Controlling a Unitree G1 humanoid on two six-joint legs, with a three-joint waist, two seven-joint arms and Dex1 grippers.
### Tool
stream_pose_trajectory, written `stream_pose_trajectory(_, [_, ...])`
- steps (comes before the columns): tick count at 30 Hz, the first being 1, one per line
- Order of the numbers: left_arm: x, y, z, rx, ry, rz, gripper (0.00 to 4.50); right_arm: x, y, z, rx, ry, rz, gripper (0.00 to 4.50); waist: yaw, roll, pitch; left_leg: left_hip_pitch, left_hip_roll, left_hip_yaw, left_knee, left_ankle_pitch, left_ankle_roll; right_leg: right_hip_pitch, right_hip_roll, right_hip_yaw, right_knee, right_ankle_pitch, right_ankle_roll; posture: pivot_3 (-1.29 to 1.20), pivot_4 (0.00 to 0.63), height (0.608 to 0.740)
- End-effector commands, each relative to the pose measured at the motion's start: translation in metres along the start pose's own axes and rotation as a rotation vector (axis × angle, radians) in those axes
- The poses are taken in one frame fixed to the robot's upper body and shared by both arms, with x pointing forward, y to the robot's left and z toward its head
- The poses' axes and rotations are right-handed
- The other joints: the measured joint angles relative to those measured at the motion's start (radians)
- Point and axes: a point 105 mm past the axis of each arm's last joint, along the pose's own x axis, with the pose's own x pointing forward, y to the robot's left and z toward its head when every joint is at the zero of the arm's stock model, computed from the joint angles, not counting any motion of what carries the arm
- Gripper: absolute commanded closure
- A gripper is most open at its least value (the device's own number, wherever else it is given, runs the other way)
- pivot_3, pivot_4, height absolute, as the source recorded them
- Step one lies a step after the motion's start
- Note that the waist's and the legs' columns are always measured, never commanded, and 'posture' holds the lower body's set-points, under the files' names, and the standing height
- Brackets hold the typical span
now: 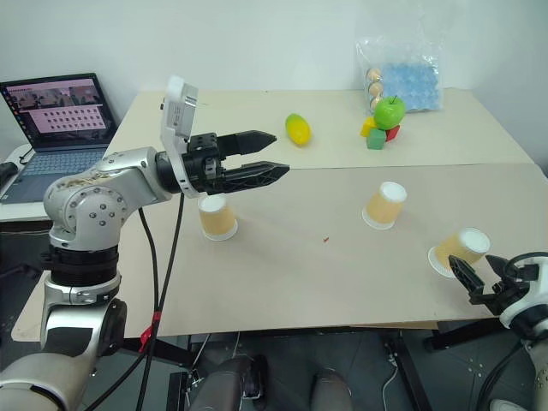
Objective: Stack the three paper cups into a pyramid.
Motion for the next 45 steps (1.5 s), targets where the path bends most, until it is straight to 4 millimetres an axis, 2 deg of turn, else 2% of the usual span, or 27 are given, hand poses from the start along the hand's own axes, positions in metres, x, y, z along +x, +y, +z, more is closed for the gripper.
stream_pose_trajectory(1, [-0.004,-0.007,0.013,0.056,-0.021,-0.003,0.00,0.006,-0.005,0.024,-0.067,-0.060,0.010,0.06,-0.001,0.000,0.000,0.000,0.000,0.000,0.000,0.000,0.000,0.000,0.000,0.000,0.000,0.000,0.000,0.00,0.150,0.740])
stream_pose_trajectory(7, [-0.006,-0.007,0.011,0.060,-0.013,0.010,0.00,0.019,-0.005,0.031,-0.087,-0.068,0.039,0.06,-0.007,0.000,0.000,0.000,0.000,0.002,0.000,0.000,0.000,0.002,0.000,0.002,0.000,0.000,0.000,0.00,0.150,0.740])
stream_pose_trajectory(14, [-0.009,-0.007,0.011,0.073,-0.009,0.036,0.00,0.025,-0.006,0.027,-0.084,-0.051,0.043,0.06,-0.006,0.000,0.000,0.000,0.000,0.003,0.000,0.003,-0.005,0.002,0.000,0.002,0.000,0.000,0.001,0.00,0.150,0.740])
stream_pose_trajectory(15, [-0.009,-0.006,0.011,0.073,-0.010,0.039,0.00,0.025,-0.007,0.026,-0.083,-0.049,0.040,0.58,-0.006,0.000,0.000,0.000,0.000,0.003,0.000,0.003,-0.005,0.002,0.000,0.002,0.000,0.000,0.001,0.00,0.150,0.740])
stream_pose_trajectory(19, [-0.009,-0.006,0.010,0.068,-0.005,0.040,0.00,0.025,-0.008,0.026,-0.096,-0.048,0.035,1.76,-0.008,0.000,0.000,0.000,0.000,0.003,0.000,0.003,-0.005,0.002,0.000,0.003,0.000,0.000,0.001,0.00,0.150,0.740])
stream_pose_trajectory(23, [-0.011,-0.007,0.007,0.071,0.023,0.026,0.00,0.024,-0.005,0.034,-0.123,-0.057,0.040,1.76,-0.008,0.000,0.000,0.000,0.000,0.004,0.000,0.003,-0.005,0.001,0.000,0.003,0.000,0.001,0.001,0.00,0.150,0.740])
stream_pose_trajectory(25, [-0.013,-0.008,0.005,0.075,0.051,0.016,0.00,0.022,0.000,0.044,-0.145,-0.065,0.059,1.76,-0.009,0.000,0.000,0.000,0.000,0.004,0.000,0.003,-0.005,0.001,0.000,0.003,0.000,0.001,0.001,0.00,0.150,0.740])
stream_pose_trajectory(26, [-0.017,-0.011,0.001,0.078,0.083,-0.004,0.00,0.017,0.004,0.058,-0.180,-0.069,0.083,1.76,-0.009,0.001,0.001,0.000,0.000,0.004,-0.001,0.003,-0.005,0.001,0.000,0.004,0.000,0.001,0.001,0.00,0.150,0.740])
stream_pose_trajectory(28, [-0.026,-0.014,-0.007,0.081,0.148,-0.026,0.00,0.008,0.017,0.093,-0.259,-0.078,0.139,1.76,-0.010,0.005,0.002,0.000,0.000,0.005,-0.002,0.003,-0.005,0.000,-0.001,0.005,0.000,0.001,0.001,0.00,0.150,0.740])
stream_pose_trajectory(29, [-0.029,-0.015,-0.009,0.080,0.167,-0.033,0.00,0.005,0.023,0.102,-0.285,-0.076,0.158,1.76,-0.011,0.007,0.002,0.000,0.000,0.006,-0.002,0.003,-0.005,0.000,-0.001,0.006,0.000,0.001,0.001,0.00,0.150,0.740])
stream_pose_trajectory(30, [-0.031,-0.015,-0.010,0.080,0.174,-0.035,0.00,0.004,0.025,0.106,-0.294,-0.073,0.166,1.76,-0.010,0.007,0.002,0.000,0.000,0.007,-0.002,0.003,-0.005,-0.001,-0.001,0.006,0.000,0.001,0.001,0.00,0.150,0.740])
stream_pose_trajectory(32, [-0.034,-0.016,-0.015,0.090,0.209,-0.049,0.00,0.003,0.046,0.124,-0.330,-0.057,0.243,1.76,-0.009,0.006,0.003,0.000,0.002,0.006,-0.002,0.002,-0.003,0.000,-0.001,0.005,-0.001,0.001,0.001,0.00,0.150,0.740])
stream_pose_trajectory(35, [-0.036,-0.016,-0.021,0.108,0.242,-0.057,0.00,0.008,0.088,0.142,-0.392,-0.044,0.388,1.76,-0.010,0.006,0.003,0.000,0.003,0.006,-0.002,-0.002,0.001,-0.001,-0.001,0.005,-0.003,0.001,0.000,0.00,0.150,0.740])
stream_pose_trajectory(38, [-0.039,-0.012,-0.026,0.148,0.280,-0.048,0.00,0.015,0.119,0.148,-0.389,-0.044,0.493,1.76,-0.010,0.005,0.003,0.000,0.003,0.006,-0.002,-0.002,0.002,-0.003,-0.002,0.005,-0.007,0.001,0.000,0.00,0.150,0.740])
stream_pose_trajectory(45, [-0.050,-0.001,-0.039,0.265,0.394,-0.009,0.00,0.034,0.181,0.134,-0.317,-0.029,0.700,1.76,-0.003,0.004,0.004,-0.003,0.000,0.006,-0.006,-0.002,0.000,-0.004,-0.005,0.005,-0.017,0.005,0.002,0.00,0.150,0.740])
